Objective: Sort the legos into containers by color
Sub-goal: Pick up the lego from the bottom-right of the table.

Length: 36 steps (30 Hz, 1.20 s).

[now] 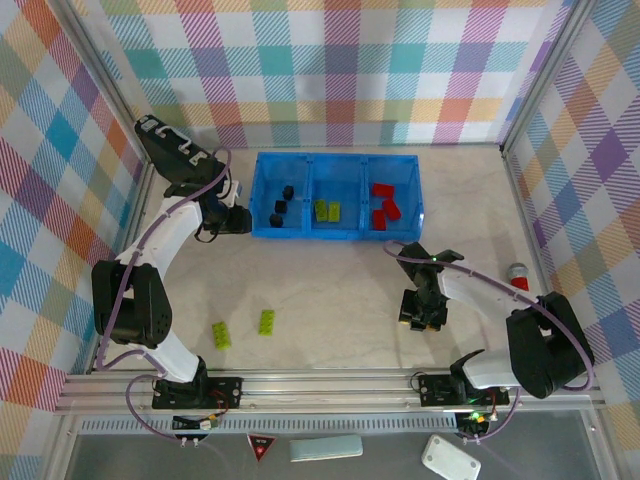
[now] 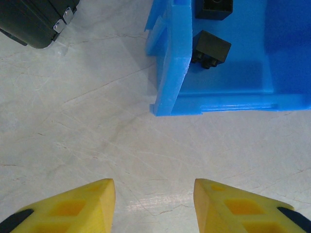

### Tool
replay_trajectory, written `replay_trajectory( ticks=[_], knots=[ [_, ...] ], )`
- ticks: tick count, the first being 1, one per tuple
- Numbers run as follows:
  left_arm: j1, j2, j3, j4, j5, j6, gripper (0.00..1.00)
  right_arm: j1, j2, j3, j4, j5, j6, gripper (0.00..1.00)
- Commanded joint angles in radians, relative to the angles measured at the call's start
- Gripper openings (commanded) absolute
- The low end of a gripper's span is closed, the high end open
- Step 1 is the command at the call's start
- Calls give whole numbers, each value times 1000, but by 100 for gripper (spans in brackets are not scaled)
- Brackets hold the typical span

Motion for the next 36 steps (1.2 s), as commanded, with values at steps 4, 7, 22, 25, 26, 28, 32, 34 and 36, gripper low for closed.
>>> replay_trajectory(
  ticks=[4, 7, 22, 25, 26, 28, 32, 34, 36],
  knots=[
    [-10, 13, 20, -19, 20, 12, 46, 10, -16, 0, -36, -3, 12, 46],
    [-10, 16, 20, -21, 20, 11, 46, 10, -12, 5, -36, -4, 9, 44],
    [-10, 17, 20, -21, 20, 12, 46, 11, -8, 31, -49, -6, -1, 38],
    [-10, 19, 20, -22, 22, 11, 46, 12, -9, 50, -59, -1, -7, 38],
    [-10, 19, 20, -21, 22, 11, 46, 12, -8, 59, -64, 0, -9, 38],
    [-10, 17, 20, -22, 22, 11, 46, 12, -3, 78, -71, 2, -15, 38],
    [-10, 17, 22, -22, 22, 11, 46, 12, 19, 129, -87, 4, -32, 38],
    [-11, 16, 20, -22, 23, 11, 46, 14, 35, 162, -94, 6, -42, 37],
    [-11, 13, 21, -22, 22, 10, 46, 19, 58, 201, -102, 6, -53, 37]
  ],
)
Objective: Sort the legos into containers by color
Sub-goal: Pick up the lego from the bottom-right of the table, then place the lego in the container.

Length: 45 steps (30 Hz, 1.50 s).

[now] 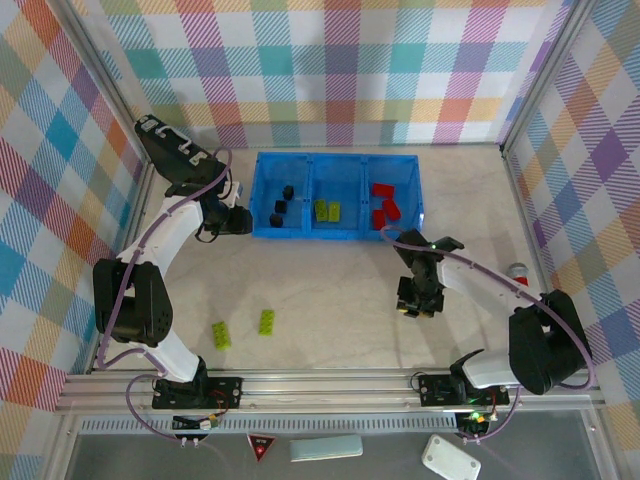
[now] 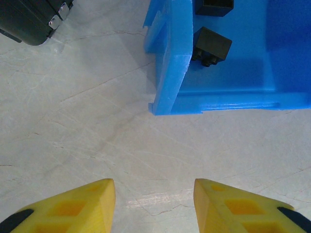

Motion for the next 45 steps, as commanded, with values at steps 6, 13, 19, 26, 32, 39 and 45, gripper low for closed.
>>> replay_trajectory(
  ticks=[6, 13, 19, 26, 32, 39, 45],
  knots=[
    [-11, -5, 20, -20, 19, 12, 46, 43, 131, 199, -61, 16, -63, 37],
    [-11, -15, 19, -20, 16, 11, 46, 116, 306, 431, -92, 25, -94, 37],
    [-11, -24, 15, -16, 17, 11, 46, 183, 471, 683, -137, 28, -122, 37],
    [-11, -33, 11, -11, 10, 10, 46, 245, 674, 1006, -190, 10, -149, 37],
    [-11, -42, 4, 0, 9, 6, 46, 278, 836, 1263, -213, 21, -156, 36],
    [-11, -48, -5, 17, -10, -3, 47, 302, 951, 1450, -152, 37, -129, 35],
    [-11, -60, -10, 25, -23, -6, 47, 310, 993, 1490, -54, 83, -100, 35]
  ],
)
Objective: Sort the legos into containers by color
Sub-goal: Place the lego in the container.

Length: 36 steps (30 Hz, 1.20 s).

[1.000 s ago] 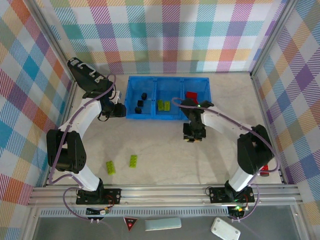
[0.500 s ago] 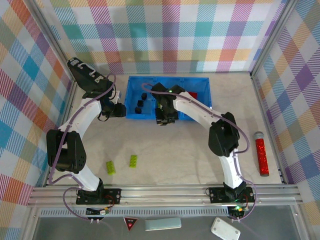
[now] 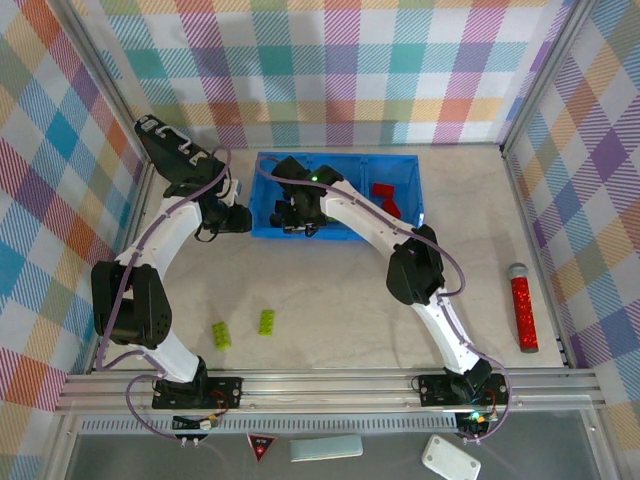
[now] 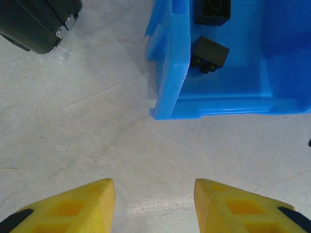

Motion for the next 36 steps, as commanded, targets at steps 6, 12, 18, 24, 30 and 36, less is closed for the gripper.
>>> replay_trajectory(
  ticks=[6, 12, 18, 24, 30, 36],
  knots=[
    [-11, -49, -10, 12, -15, -4, 47, 18, 59, 54, 139, 113, 42, 35],
    [-12, -51, -9, 12, -11, -5, 47, 27, 118, 110, 165, 156, 60, 35],
    [-11, -54, -10, 14, -5, -5, 47, 38, 154, 125, 188, 222, 96, 36],
    [-11, -55, -8, 12, -4, -5, 47, 51, 161, 125, 166, 300, 120, 37],
    [-11, -52, -7, 11, 2, -6, 47, 58, 143, 125, 134, 350, 128, 43],
    [-11, -51, -7, 9, 4, -7, 47, 66, 112, 125, 130, 373, 120, 45]
  ],
)
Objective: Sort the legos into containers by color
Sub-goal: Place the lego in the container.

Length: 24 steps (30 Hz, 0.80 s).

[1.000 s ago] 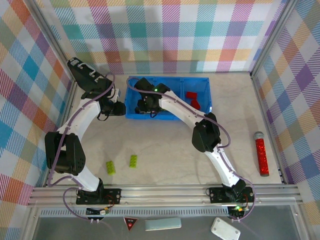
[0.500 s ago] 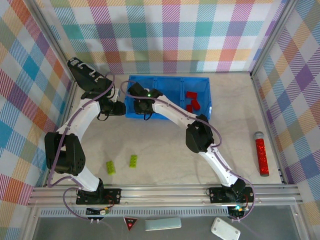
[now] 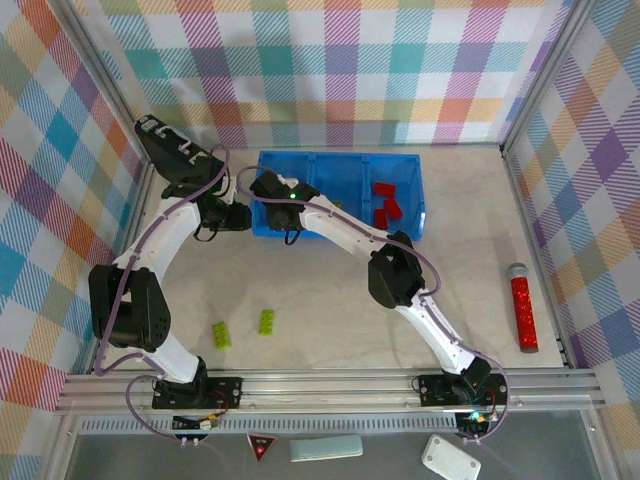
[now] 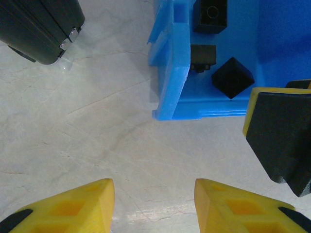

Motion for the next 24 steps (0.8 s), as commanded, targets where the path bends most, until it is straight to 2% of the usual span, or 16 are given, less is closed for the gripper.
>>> replay_trajectory(
  ticks=[1, 13, 24],
  knots=[
    [-10, -32, -8, -5, 3, -5, 47, 3, -46, 27, -37, 55, 13, 45],
    [-11, -24, -10, -2, 10, -10, 47, 13, -153, -9, -91, 26, -19, 46],
    [-19, 6, -18, 3, 20, -20, 47, 13, -387, -325, -34, 2, -52, 47]
  ],
)
